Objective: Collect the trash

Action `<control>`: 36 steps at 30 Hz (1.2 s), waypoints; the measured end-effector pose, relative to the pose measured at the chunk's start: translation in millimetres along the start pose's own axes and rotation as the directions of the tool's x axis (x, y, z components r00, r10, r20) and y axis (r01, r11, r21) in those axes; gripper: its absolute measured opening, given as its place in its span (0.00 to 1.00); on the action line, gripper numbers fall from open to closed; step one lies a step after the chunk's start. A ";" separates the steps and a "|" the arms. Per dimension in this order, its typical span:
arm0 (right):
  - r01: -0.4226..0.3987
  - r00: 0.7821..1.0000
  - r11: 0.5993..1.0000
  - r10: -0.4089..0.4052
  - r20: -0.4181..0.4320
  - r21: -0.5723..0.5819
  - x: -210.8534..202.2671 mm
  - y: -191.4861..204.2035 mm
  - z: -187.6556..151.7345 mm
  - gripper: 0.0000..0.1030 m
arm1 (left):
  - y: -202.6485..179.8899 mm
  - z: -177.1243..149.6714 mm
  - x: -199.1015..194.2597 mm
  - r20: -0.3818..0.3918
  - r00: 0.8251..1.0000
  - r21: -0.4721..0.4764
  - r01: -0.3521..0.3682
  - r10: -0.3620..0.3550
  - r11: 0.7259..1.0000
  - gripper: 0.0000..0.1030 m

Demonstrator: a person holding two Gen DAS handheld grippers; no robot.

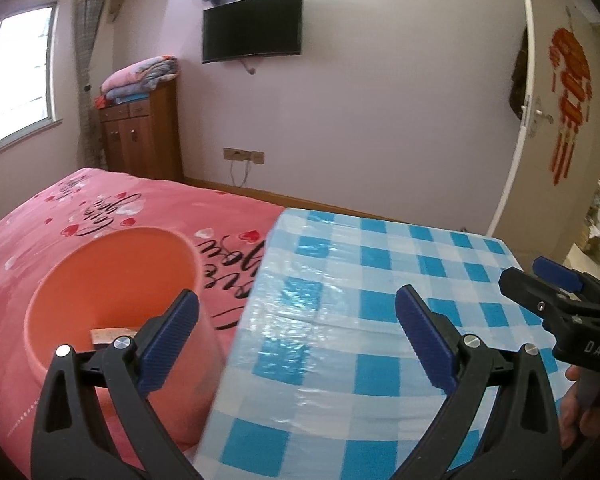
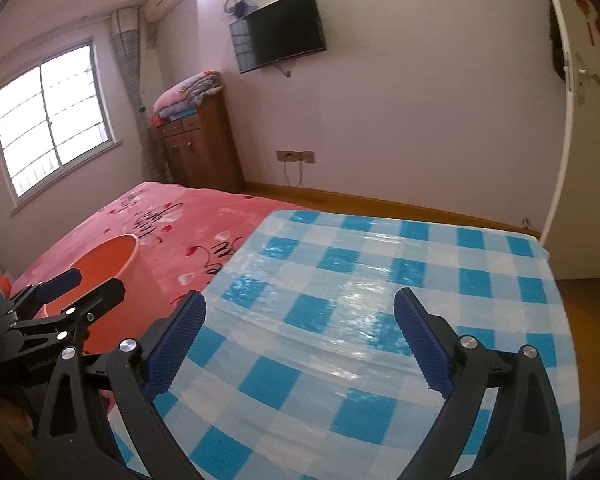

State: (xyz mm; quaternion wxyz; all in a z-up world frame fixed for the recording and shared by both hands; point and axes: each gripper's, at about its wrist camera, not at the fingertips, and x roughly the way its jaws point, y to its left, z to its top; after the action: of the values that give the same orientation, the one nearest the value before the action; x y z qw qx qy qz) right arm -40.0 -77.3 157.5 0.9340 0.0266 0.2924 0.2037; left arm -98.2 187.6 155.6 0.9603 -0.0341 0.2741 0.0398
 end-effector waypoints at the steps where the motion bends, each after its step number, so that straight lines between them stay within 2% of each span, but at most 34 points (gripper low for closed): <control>1: 0.008 1.000 1.000 -0.008 0.002 0.008 -2.9 -5.2 -1.7 0.91 | -3.9 -0.3 0.1 0.000 1.000 0.005 0.004 -0.004 1.000 0.96; 19: 0.188 0.981 0.979 -0.191 0.024 0.084 -40.4 -68.4 -30.5 0.91 | -74.1 -11.8 10.0 -0.028 0.994 0.096 0.104 -0.102 0.990 0.96; 27: 0.271 0.961 0.957 -0.274 0.020 0.108 -56.2 -90.0 -41.4 0.91 | -99.5 -16.6 14.1 -0.040 0.992 0.124 0.126 -0.122 0.984 0.96; 36: 0.339 0.939 0.932 -0.344 0.020 0.128 -70.7 -107.9 -50.9 0.91 | -116.9 -17.1 11.4 -0.046 0.983 0.121 0.183 -0.179 0.976 0.96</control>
State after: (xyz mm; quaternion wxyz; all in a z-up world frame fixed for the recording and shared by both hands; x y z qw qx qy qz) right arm -81.7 -207.6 135.0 0.9577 0.0371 0.2848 0.0194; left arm -86.4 70.5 140.1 0.9552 0.0004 0.2885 -0.0657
